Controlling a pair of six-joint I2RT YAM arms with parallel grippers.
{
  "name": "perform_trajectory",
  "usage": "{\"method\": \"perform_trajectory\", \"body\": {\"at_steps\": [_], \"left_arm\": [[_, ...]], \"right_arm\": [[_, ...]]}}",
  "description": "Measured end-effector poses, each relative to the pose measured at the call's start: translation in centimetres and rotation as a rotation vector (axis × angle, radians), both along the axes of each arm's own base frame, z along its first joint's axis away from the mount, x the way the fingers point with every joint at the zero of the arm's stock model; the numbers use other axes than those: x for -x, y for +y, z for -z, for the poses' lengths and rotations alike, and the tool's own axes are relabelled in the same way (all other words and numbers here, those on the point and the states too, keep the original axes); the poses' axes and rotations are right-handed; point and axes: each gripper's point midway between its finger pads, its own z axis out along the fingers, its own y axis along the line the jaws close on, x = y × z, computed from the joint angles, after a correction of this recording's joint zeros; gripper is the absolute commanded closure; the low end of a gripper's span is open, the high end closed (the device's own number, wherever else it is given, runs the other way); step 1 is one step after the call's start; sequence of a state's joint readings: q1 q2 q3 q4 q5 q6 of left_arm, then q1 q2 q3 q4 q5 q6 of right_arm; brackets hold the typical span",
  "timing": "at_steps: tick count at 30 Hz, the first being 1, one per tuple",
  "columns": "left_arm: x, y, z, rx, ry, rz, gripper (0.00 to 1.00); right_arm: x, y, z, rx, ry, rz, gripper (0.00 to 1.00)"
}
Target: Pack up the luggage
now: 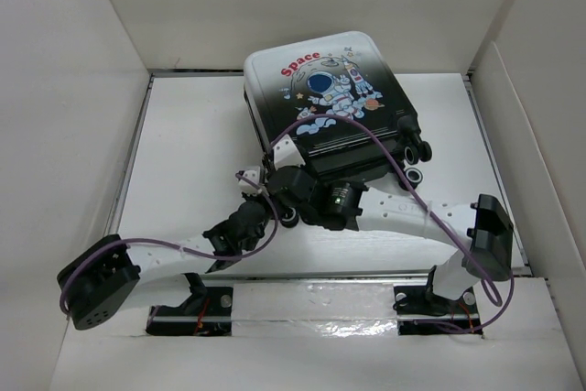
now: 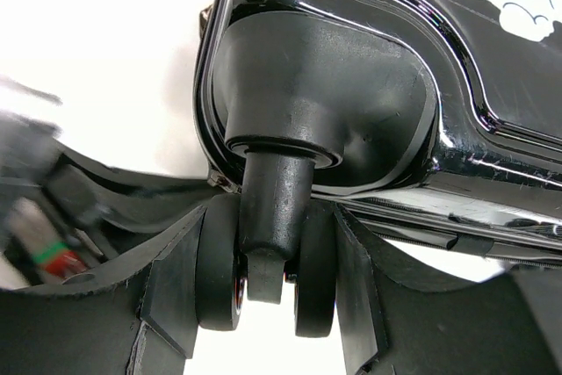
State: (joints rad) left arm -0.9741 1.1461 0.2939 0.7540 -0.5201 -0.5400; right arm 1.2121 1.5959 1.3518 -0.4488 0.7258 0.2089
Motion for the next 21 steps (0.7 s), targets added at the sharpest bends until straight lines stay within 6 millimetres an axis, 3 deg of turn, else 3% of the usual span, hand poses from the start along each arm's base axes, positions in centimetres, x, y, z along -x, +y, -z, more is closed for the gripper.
{"method": "perform_trajectory", "body": {"at_steps": [8, 16, 21], "left_arm": [[-1.2, 4.4, 0.2, -0.032, 0.012, -0.120, 1.00], [-2.5, 5.5, 0.3, -0.034, 0.049, -0.119, 1.00], [-4.4, 5.7, 0.5, 0.006, 0.116, -0.111, 1.00]], "right_arm": [[1.3, -1.5, 0.1, -0.049, 0.019, 0.008, 0.99], [4.1, -3.1, 0.3, -0.110, 0.063, -0.053, 1.00], [3.9, -2.2, 0.1, -0.159, 0.049, -0.053, 1.00]]}}
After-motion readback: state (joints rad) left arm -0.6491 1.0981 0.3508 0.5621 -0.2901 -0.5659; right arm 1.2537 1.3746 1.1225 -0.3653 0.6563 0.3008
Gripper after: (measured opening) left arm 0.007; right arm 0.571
